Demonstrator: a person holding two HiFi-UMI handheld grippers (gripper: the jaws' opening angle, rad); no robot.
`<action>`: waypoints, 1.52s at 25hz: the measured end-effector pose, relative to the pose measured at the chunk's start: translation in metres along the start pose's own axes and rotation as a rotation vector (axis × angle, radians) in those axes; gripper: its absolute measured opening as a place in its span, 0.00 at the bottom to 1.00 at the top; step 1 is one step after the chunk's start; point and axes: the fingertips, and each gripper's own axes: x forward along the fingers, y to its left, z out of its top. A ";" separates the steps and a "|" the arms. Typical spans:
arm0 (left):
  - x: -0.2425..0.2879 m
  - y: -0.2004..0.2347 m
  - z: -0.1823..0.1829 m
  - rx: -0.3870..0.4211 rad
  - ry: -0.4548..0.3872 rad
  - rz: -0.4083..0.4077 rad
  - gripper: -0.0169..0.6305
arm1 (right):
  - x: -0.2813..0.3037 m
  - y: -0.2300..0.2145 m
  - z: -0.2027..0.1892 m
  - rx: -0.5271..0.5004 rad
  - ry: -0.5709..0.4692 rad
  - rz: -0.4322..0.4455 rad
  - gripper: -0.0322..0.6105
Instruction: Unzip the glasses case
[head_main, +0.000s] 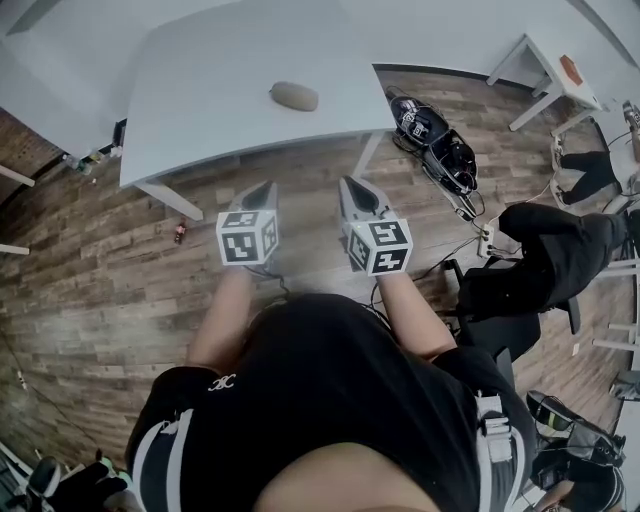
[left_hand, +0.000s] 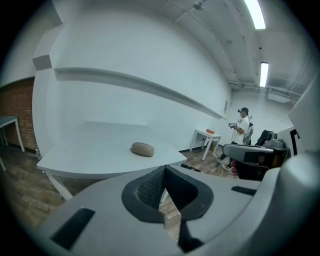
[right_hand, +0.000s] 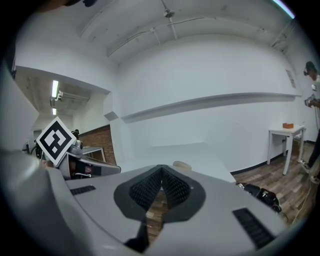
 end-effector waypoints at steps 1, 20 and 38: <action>0.000 0.001 0.001 0.003 -0.001 0.002 0.03 | 0.002 0.000 0.000 -0.004 0.003 0.000 0.07; -0.046 0.068 -0.035 -0.041 0.011 -0.005 0.03 | 0.012 0.079 -0.030 -0.042 0.076 -0.005 0.07; -0.021 0.088 -0.044 -0.045 0.052 0.035 0.03 | 0.053 0.062 -0.045 0.015 0.136 0.042 0.07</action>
